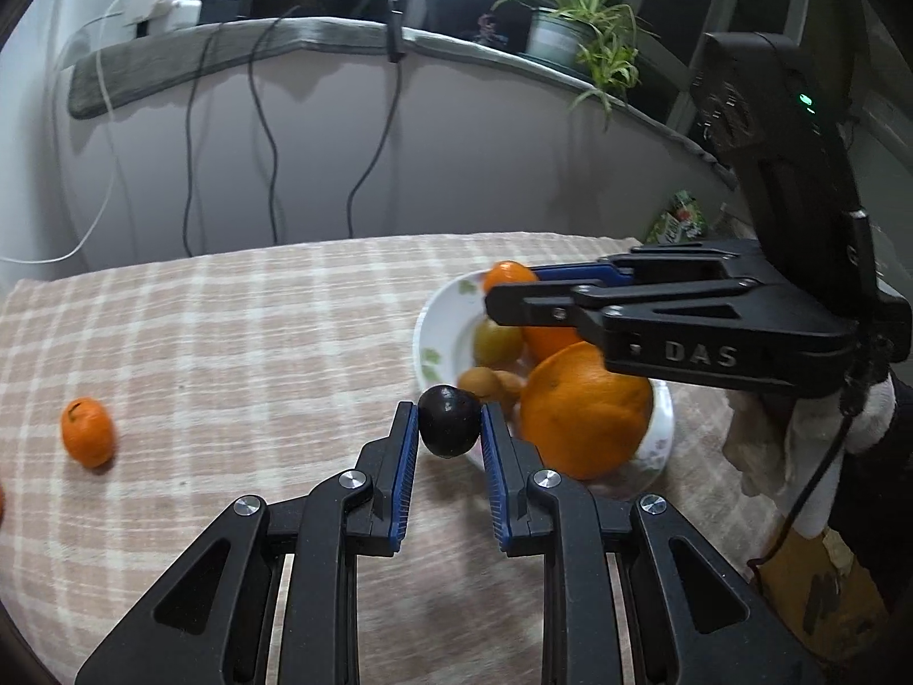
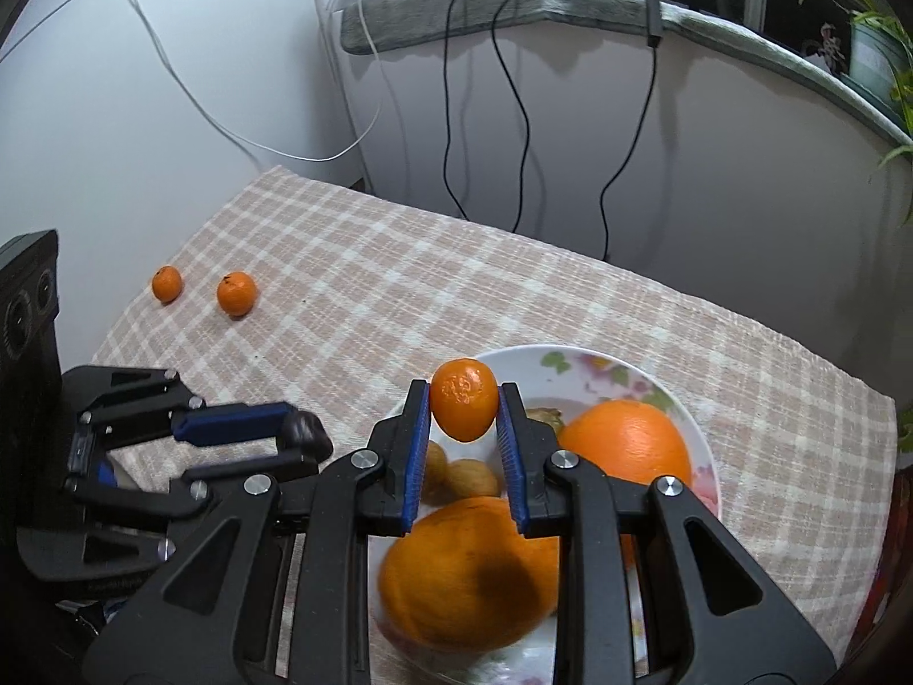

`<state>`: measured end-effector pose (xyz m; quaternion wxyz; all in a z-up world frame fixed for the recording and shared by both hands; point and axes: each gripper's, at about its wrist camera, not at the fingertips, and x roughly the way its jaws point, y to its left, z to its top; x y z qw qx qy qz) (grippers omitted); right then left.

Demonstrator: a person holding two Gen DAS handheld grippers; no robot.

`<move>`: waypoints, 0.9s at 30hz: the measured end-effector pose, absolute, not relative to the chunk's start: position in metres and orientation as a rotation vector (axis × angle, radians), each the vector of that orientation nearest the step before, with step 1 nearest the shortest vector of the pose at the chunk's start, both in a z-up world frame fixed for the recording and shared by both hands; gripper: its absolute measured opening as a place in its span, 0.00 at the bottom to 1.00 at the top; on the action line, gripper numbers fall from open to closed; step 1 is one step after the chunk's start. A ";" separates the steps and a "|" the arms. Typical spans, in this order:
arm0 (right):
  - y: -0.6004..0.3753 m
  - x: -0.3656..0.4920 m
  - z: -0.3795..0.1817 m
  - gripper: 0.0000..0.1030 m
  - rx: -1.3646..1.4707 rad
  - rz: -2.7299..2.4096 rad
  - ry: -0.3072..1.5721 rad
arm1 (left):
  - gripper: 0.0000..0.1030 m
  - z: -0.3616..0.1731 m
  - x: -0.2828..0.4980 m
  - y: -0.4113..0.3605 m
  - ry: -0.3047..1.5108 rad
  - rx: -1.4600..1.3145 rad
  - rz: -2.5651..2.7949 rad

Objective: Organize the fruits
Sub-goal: 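Carry the plum with the left gripper over the plate while the right gripper carries the mandarin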

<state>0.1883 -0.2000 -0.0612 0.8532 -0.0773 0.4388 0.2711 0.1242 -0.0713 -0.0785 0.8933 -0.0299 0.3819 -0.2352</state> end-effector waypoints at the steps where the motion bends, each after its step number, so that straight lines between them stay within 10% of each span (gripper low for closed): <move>1: -0.201 0.189 -0.062 0.24 -0.158 0.569 0.926 | 0.20 -0.078 0.124 -0.073 0.792 -0.059 -0.492; 27: -0.215 0.201 -0.070 0.24 -0.108 0.544 0.953 | 0.20 -0.080 0.127 -0.097 0.814 -0.031 -0.523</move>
